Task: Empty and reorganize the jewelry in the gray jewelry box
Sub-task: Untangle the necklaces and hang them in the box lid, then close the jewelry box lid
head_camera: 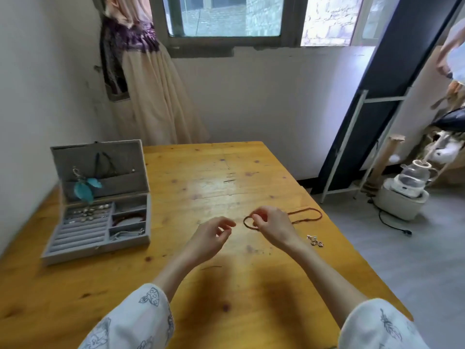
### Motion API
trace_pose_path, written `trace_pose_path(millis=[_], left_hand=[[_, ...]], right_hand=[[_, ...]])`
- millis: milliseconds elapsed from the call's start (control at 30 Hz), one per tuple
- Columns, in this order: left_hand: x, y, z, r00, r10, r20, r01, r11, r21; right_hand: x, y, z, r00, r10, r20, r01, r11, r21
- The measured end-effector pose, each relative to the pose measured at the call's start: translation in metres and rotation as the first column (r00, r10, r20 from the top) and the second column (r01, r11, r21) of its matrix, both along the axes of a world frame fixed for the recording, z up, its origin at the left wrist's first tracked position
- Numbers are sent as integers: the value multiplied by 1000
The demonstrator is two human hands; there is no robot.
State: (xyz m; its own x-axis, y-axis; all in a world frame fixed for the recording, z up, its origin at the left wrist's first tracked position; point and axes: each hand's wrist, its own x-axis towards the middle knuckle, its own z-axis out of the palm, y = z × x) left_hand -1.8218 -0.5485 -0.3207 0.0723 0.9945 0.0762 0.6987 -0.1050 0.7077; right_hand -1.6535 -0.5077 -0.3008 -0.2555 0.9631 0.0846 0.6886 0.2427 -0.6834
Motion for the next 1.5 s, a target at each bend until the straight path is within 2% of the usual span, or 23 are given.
trace_pose_path(millis=[133,300,500,633,733,833,1000,1167,1333,1500], left_hand=[[-71,-21,21,985,157,-75,-153,987,52],[-162,-38,46,945,315,-83,-305,945,116],[-251,-17,68,831,550,-80,-513,814,272],[-304,10,73,723,687,-70,-629,697,344],[-332,32,75,734,674,-85,-620,716,321],[-346,52,74,789,613,-45,-586,772,247],[-358,69,72,817,570,85,-574,793,204],[-364,65,72,829,555,70,-551,789,273],[-362,54,77,814,575,76,-557,739,377],[-352,28,81,821,571,12,-506,718,477]], right_hand=[[-65,-3,11,988,157,7,-157,988,-1],[-149,9,35,956,292,28,-293,956,25],[-242,49,57,946,317,71,-324,938,125],[-288,82,61,967,250,43,-252,933,258],[-314,109,59,975,214,59,-220,910,352],[-331,129,54,975,203,90,-221,919,326],[-341,144,46,971,210,116,-236,917,322],[-337,142,45,968,231,96,-250,898,363],[-328,125,52,969,231,90,-247,867,433],[-309,93,54,970,227,92,-242,825,511]])
